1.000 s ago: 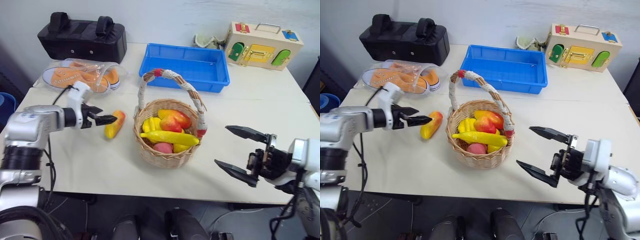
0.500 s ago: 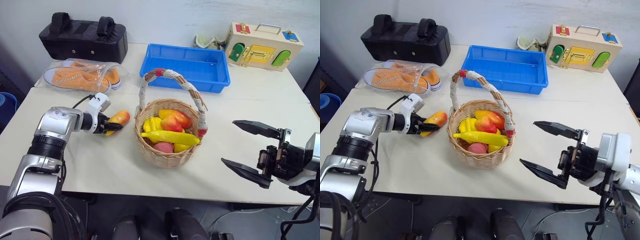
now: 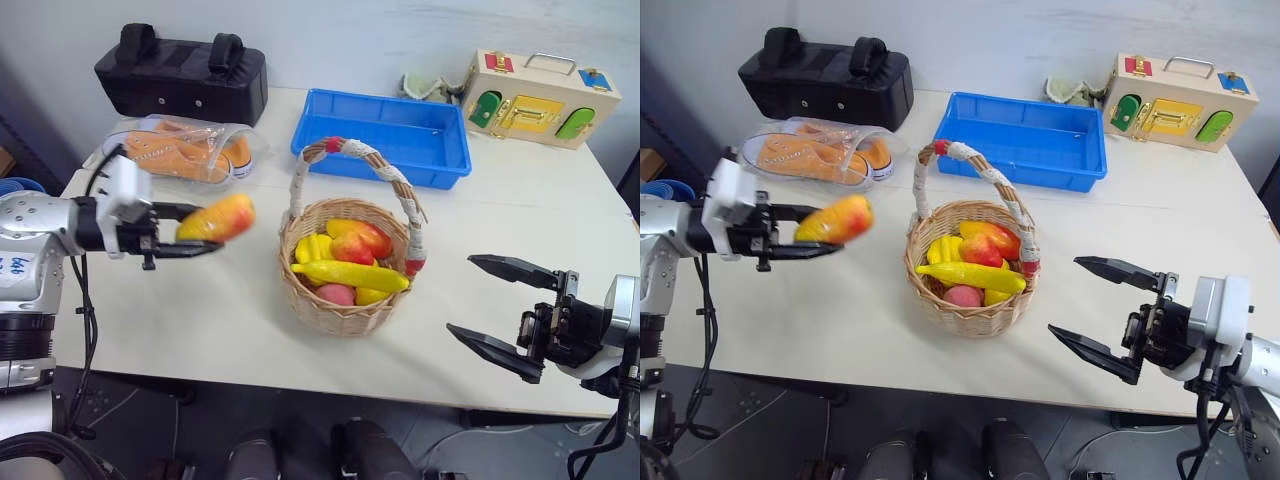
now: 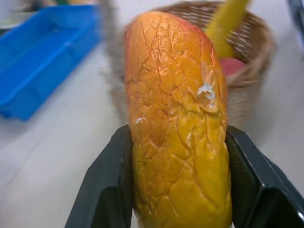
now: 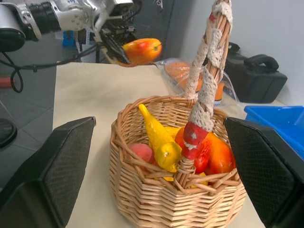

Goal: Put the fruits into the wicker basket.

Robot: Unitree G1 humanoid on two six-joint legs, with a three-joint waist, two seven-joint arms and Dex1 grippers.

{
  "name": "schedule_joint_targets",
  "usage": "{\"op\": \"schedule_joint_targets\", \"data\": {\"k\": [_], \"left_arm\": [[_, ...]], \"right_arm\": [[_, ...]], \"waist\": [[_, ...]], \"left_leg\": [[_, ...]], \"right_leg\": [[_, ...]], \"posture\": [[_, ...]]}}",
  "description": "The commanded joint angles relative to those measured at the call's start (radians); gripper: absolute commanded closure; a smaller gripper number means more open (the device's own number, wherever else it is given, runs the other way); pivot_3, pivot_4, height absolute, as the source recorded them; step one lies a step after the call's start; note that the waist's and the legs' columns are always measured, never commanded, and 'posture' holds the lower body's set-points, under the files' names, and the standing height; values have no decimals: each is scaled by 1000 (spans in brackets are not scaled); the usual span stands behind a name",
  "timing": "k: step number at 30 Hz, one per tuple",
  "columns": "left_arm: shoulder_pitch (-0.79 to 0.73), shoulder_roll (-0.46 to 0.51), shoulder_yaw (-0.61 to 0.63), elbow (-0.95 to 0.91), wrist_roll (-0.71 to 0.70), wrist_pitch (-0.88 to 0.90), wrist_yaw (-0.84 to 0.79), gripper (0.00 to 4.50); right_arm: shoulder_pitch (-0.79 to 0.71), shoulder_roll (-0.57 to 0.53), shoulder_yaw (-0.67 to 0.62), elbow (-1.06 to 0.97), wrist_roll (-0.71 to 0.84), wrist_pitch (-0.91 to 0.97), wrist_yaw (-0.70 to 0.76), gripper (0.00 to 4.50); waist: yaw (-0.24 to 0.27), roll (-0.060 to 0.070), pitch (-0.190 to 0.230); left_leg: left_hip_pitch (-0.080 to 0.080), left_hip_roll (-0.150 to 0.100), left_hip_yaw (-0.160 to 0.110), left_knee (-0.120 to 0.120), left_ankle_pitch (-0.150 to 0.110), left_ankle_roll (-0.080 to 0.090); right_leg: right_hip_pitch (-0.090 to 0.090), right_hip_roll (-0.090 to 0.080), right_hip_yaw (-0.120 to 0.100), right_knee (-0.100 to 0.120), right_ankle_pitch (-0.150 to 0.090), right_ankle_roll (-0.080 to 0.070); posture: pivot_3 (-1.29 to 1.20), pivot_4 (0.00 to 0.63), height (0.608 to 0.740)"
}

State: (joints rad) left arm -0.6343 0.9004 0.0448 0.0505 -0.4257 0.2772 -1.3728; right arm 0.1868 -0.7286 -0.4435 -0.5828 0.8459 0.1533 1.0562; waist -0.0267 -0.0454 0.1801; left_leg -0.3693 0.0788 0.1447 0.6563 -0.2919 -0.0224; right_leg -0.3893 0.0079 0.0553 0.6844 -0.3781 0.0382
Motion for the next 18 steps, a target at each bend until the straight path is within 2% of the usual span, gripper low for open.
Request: {"op": "schedule_joint_targets", "data": {"k": [1,5,9,14,18], "left_arm": [[-115,-103,-94,-154,-7,205,157,2511],[-206,-224,-161,-241,-3,400,315,2511],[-256,-234,-260,-232,109,426,378,2511],[-284,-278,-300,-213,147,461,428,2511],[-283,-267,-272,-248,110,489,398,1256]], "right_arm": [[-8,15,-12,-10,-4,-22,-2,0],[1,40,-12,-26,-16,-32,-18,0],[23,66,-1,-45,-32,-45,-27,0],[1,84,22,-45,-52,-55,-43,0],[3,87,32,-45,-58,-64,-51,0]], "waist": [[2,0,0],[-4,0,0],[-22,0,0],[-27,1,1],[-26,1,1]], "left_leg": [[0,0,-1,0,0,0],[-2,0,-1,1,-1,1],[0,0,0,-3,1,-2],[2,0,0,-3,3,-4],[1,0,0,-3,3,-4]], "right_leg": [[0,0,0,0,0,0],[0,1,0,-1,1,1],[-3,2,3,0,1,1],[-3,3,3,4,0,1],[-3,3,4,4,0,1]], "posture": [[0,150,740],[0,150,740],[0,150,740],[0,150,740],[0,150,740]]}}
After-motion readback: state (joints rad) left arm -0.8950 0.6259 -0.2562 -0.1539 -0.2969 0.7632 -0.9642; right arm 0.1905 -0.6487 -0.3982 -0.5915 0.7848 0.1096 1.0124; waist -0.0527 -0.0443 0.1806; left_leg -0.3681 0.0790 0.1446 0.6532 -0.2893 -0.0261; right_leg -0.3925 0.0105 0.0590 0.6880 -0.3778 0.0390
